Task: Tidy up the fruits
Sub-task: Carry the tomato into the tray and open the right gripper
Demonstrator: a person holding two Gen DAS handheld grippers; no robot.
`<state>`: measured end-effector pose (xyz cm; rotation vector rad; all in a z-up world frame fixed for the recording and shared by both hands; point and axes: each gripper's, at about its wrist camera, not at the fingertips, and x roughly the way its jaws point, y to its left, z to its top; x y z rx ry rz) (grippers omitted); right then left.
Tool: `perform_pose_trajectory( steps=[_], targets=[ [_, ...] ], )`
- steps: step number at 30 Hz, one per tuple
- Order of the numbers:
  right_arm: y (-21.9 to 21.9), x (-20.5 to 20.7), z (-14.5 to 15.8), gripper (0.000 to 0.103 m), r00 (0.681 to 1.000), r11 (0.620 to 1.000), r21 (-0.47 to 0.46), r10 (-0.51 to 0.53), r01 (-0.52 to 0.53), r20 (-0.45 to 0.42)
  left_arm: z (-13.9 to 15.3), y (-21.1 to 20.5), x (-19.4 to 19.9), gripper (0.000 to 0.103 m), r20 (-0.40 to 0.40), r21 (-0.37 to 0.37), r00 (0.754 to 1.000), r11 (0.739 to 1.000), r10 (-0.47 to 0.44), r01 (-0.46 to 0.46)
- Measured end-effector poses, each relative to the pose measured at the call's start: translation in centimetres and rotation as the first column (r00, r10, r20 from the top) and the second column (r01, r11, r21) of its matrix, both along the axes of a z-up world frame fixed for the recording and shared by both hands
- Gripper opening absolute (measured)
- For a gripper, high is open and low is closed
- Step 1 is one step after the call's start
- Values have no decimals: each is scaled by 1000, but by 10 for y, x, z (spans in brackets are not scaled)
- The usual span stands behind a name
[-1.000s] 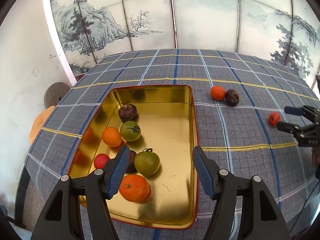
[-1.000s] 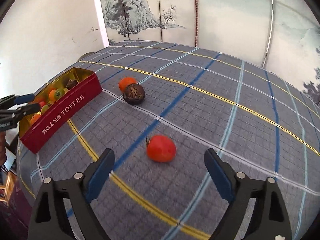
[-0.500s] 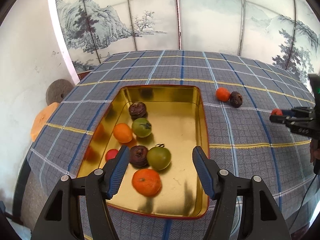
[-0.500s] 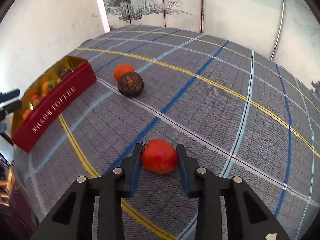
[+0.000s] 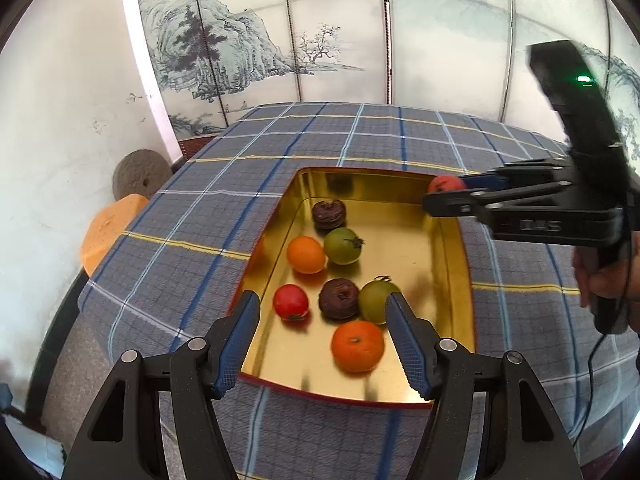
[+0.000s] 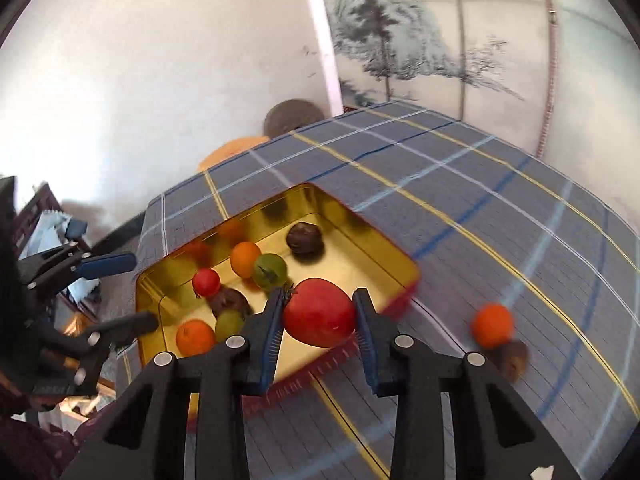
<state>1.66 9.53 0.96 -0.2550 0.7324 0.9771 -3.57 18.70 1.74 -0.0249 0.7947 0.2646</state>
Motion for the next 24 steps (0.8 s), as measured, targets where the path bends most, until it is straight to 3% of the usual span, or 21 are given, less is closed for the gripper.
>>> perform_pose_trajectory(
  steps=[6, 16, 21, 24],
  targets=[
    [24, 15, -16, 32, 1000, 998, -56, -17, 16, -16, -4, 10, -3, 66, -6, -18, 1000, 1000, 5, -5],
    [39, 30, -22, 33, 998, 996, -71, -58, 56, -19, -13, 15, -5, 66, -28, -24, 1000, 1000, 2, -2],
    [28, 26, -11, 52, 997, 997, 6, -74, 74, -6, -15, 14, -6, 68, -37, -21, 999, 1000, 0, -1],
    [11, 22, -3, 53, 995, 994, 50, -103, 102, 8, -15, 13, -6, 70, -37, -17, 999, 1000, -2, 1]
  ],
)
